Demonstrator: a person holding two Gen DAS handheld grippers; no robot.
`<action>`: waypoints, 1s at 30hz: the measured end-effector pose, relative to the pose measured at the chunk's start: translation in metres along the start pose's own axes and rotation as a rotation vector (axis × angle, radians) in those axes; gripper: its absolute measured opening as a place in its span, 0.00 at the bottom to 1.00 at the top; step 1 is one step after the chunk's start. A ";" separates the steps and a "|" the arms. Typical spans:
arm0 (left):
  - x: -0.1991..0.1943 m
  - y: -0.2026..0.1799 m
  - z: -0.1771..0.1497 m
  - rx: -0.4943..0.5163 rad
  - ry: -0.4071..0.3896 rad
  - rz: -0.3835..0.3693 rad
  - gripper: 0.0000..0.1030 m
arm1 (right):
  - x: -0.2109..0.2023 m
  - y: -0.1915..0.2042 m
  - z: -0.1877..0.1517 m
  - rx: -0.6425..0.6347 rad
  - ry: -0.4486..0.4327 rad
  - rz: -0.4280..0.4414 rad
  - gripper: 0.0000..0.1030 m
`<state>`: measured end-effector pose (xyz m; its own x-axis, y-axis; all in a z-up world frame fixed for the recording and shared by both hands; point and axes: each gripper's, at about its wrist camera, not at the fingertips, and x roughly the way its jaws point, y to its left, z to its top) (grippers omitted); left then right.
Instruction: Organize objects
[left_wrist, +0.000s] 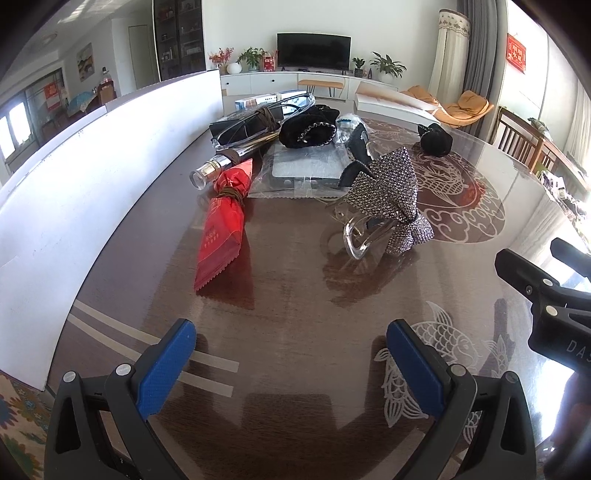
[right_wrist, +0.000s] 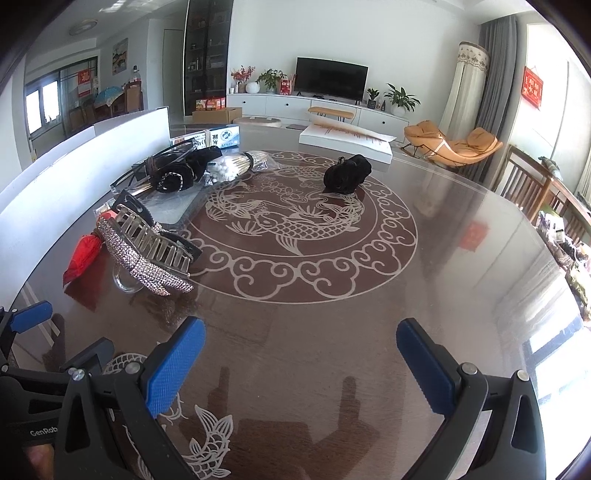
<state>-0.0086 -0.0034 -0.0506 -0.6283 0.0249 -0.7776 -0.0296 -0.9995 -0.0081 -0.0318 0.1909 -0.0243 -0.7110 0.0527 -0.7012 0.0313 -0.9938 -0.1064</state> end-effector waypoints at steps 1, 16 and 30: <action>0.001 0.000 0.000 0.001 0.002 0.000 1.00 | 0.002 0.000 0.000 0.001 0.006 0.002 1.00; 0.001 -0.002 0.000 0.012 -0.003 0.003 1.00 | 0.022 -0.004 -0.004 0.031 0.092 0.015 1.00; 0.001 -0.002 0.001 0.017 -0.005 -0.001 1.00 | 0.033 -0.003 -0.006 0.029 0.134 0.031 1.00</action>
<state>-0.0094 -0.0010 -0.0505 -0.6324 0.0262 -0.7742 -0.0432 -0.9991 0.0015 -0.0508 0.1958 -0.0517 -0.6095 0.0326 -0.7921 0.0300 -0.9975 -0.0641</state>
